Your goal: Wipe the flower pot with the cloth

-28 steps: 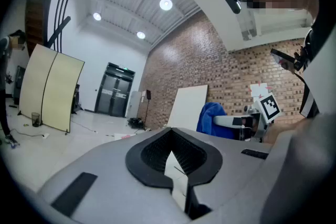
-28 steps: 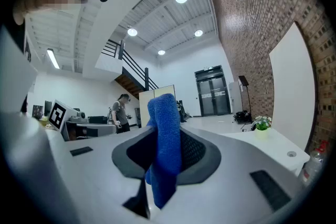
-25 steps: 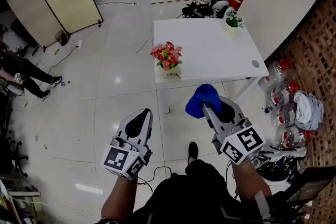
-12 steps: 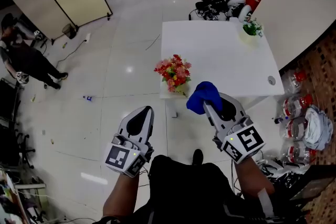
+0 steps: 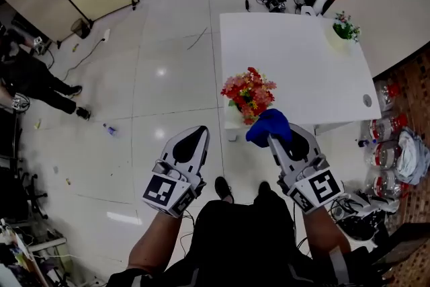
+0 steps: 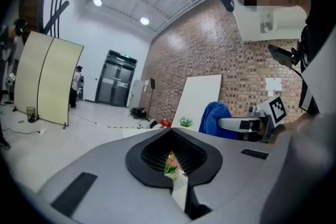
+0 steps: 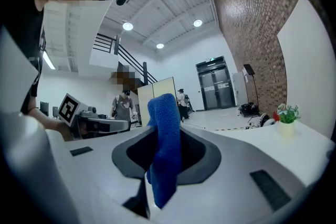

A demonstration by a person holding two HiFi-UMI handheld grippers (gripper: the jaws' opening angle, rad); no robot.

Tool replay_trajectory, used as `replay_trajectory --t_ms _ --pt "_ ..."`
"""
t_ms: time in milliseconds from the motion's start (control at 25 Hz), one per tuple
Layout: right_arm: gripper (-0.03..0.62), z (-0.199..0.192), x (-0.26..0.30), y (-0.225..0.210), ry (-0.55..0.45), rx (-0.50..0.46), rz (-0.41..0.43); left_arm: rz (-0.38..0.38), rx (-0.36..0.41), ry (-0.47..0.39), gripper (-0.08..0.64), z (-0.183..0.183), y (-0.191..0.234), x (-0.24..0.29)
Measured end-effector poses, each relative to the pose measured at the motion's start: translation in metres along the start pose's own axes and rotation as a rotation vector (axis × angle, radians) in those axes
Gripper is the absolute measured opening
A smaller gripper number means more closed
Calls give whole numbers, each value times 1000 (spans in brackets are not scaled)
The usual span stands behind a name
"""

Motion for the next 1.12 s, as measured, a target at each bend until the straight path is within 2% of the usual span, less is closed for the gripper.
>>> replay_trajectory --t_ms 160,280,440,600,800,960,1120 --pt "78 -38 17 3 60 27 1 -31 -13 33 1 -25 17 27" --pt "78 -70 30 0 111 -3 53 -29 -47 63 0 -49 21 51" --pt "79 -131 48 -3 209 -57 131 9 -86 95 1 -95 29 70" --pt "79 -182 70 -13 244 -42 113 23 -63 81 0 -128 47 90" --pt "79 -217 94 -20 247 -128 90 19 -75 67 2 -161 66 119" --pt "80 -219 101 -24 205 -127 68 -47 -30 110 2 -170 75 136" --pt "79 -217 98 -29 190 -105 66 -200 53 177 0 -167 77 158"
Point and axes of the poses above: the fingertips, and each gripper's own axes: x forward along the fingers, y to its left, z out of its top, the point moved 10 cm from there along -x, backward along the fingers, and after that the axes turned 11 degrees about -z, right-handed, at the moved point
